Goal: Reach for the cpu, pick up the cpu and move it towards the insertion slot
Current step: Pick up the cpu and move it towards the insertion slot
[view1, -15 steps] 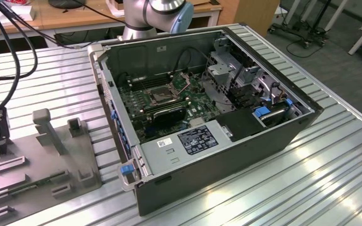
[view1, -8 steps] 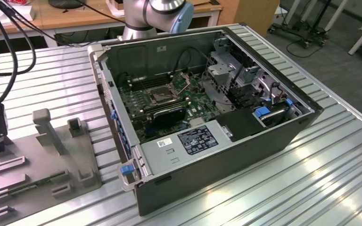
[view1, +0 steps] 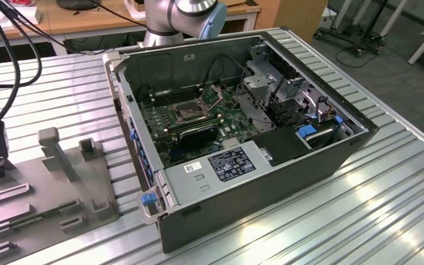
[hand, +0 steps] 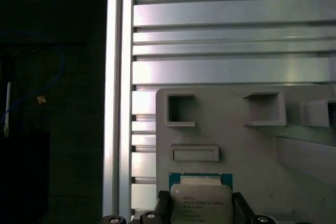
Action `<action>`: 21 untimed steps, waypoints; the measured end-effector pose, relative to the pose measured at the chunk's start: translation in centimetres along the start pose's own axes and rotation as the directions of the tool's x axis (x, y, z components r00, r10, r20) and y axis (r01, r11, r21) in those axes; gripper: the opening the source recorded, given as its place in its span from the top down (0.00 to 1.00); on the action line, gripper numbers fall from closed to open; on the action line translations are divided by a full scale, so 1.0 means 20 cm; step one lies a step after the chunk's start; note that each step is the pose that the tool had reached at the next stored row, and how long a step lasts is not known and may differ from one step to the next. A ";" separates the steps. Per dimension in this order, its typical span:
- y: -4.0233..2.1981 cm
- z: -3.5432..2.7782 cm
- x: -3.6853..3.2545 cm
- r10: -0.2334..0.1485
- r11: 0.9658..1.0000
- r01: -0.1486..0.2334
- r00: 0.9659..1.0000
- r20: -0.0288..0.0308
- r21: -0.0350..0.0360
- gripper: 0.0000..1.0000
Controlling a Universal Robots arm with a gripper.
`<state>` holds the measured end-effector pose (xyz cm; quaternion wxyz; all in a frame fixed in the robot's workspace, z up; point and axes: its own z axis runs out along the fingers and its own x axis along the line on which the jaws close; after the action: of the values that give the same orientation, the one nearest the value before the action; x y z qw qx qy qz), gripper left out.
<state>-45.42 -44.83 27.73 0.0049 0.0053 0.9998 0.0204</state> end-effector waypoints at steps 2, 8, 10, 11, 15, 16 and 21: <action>0.000 -0.008 0.000 0.000 1.000 0.000 1.000 0.000 0.000 0.45; 0.001 -0.030 0.000 0.000 1.000 0.000 1.000 0.000 0.000 0.45; 0.002 -0.041 0.000 0.000 1.000 0.000 1.000 0.000 0.000 0.45; 0.002 -0.046 0.000 0.000 1.000 0.000 1.000 0.000 0.000 0.45; 0.003 -0.069 -0.001 0.000 1.000 0.000 1.000 0.000 0.000 0.45; 0.003 -0.076 -0.001 0.000 1.000 0.000 1.000 0.000 0.000 0.45; 0.004 -0.109 -0.001 0.000 1.000 0.000 1.000 0.000 0.000 0.45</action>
<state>-45.42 -44.83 29.91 0.0049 0.0053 0.9998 0.0204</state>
